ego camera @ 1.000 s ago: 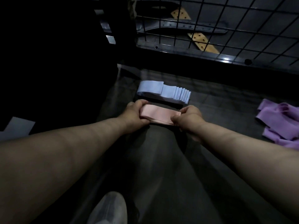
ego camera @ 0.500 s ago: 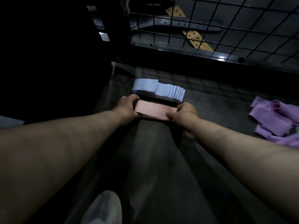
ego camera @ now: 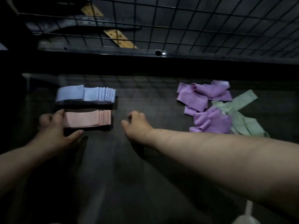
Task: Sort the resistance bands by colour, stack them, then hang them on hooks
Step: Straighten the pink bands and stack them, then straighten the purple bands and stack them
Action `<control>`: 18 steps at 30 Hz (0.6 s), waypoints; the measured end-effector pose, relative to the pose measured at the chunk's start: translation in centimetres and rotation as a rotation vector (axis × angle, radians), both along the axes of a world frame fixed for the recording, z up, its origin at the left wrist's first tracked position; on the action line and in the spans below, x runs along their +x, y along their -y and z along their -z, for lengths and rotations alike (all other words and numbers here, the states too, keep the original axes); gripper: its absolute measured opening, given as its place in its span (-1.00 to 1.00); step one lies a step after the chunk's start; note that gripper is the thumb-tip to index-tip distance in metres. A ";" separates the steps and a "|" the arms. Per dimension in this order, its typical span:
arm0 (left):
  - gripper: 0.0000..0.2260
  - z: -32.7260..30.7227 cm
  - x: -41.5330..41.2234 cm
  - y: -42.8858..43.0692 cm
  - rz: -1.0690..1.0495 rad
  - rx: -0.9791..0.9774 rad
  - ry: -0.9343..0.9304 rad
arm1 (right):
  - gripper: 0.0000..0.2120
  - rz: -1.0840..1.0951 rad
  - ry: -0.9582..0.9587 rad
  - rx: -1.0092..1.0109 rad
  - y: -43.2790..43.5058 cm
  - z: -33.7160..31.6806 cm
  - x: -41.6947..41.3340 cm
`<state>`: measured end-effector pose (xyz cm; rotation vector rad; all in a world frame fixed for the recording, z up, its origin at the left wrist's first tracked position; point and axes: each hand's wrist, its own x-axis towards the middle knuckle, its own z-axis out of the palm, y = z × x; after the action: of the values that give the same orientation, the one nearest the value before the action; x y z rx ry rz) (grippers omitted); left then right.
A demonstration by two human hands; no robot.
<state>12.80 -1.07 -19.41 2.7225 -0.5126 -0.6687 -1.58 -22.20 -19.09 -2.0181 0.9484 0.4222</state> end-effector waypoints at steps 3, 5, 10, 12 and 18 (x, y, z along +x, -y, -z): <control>-0.22 0.5 -1.2 0.1 0.047 0.011 0.148 | -0.63 -0.290 -0.001 -0.198 3.5 0.0 -4.7; -0.25 0.8 -1.4 0.2 0.072 0.009 0.209 | -0.65 -0.348 -0.005 -0.332 6.0 0.3 -7.2; -0.40 0.5 -1.9 2.1 0.266 -0.048 0.375 | -0.62 -0.243 -0.049 -0.583 11.3 0.5 -10.0; -0.47 0.1 -2.8 3.4 0.349 -0.068 0.366 | -0.59 -0.152 -0.178 -0.549 13.3 0.4 -10.1; -0.55 -0.7 -6.2 7.5 0.564 -0.182 0.231 | -0.42 -0.083 -0.262 -0.403 15.5 0.4 -10.1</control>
<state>6.57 -8.60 -18.74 2.4927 -1.3548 -0.3987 -11.68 -37.71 -19.49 -2.4135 1.1862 0.5897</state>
